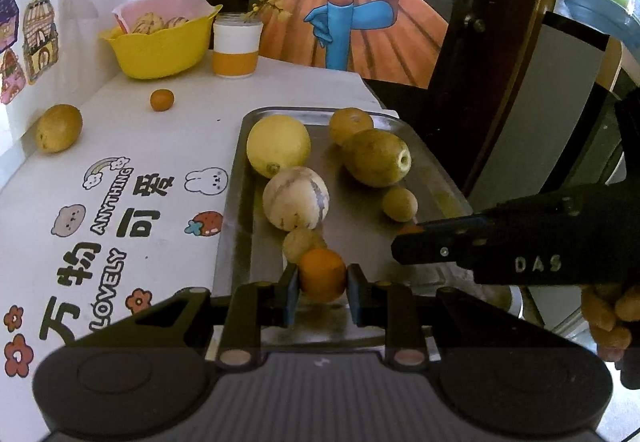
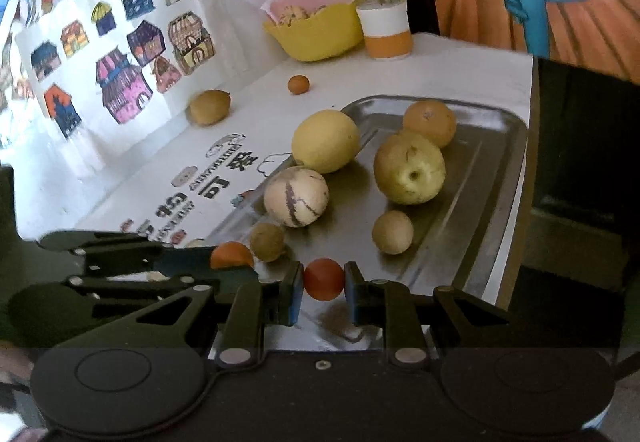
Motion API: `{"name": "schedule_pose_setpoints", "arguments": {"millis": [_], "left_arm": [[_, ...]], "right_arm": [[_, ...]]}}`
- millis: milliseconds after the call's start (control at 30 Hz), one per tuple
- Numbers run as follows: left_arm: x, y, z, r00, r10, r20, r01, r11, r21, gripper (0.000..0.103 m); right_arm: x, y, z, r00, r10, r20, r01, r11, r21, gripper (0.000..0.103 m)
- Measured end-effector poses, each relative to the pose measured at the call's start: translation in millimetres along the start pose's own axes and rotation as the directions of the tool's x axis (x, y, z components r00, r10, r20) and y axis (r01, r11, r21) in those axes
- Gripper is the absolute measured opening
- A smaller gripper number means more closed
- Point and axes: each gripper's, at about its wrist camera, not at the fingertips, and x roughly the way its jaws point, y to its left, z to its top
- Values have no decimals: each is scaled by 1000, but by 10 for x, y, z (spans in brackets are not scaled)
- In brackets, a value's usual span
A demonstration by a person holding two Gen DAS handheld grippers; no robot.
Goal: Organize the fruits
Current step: 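Carry the orange fruit with the left tool while the right tool carries the red fruit to the tray, then open the left tool on the tray while the right tool releases the red fruit there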
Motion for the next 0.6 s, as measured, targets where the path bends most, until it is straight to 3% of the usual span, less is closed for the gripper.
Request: {"name": "schedule_pose_setpoints", "arguments": {"millis": [200,467,600], "left_arm": [[49,-3,4,1000,9,-7,-9,1000,-6,27],[78,1,-13,1000,11,-18,-11,1000,-4,28],[52,28,-33,1000,3,-12,-3,1000,-28,30]], "right_arm": [[35,57,-47,997,-59,53,65,993,-103,24],[46,79,-66,996,-64,67,71,990,-119,28],[-28,110,-85,994,-61,87,71,991,-117,45]]}}
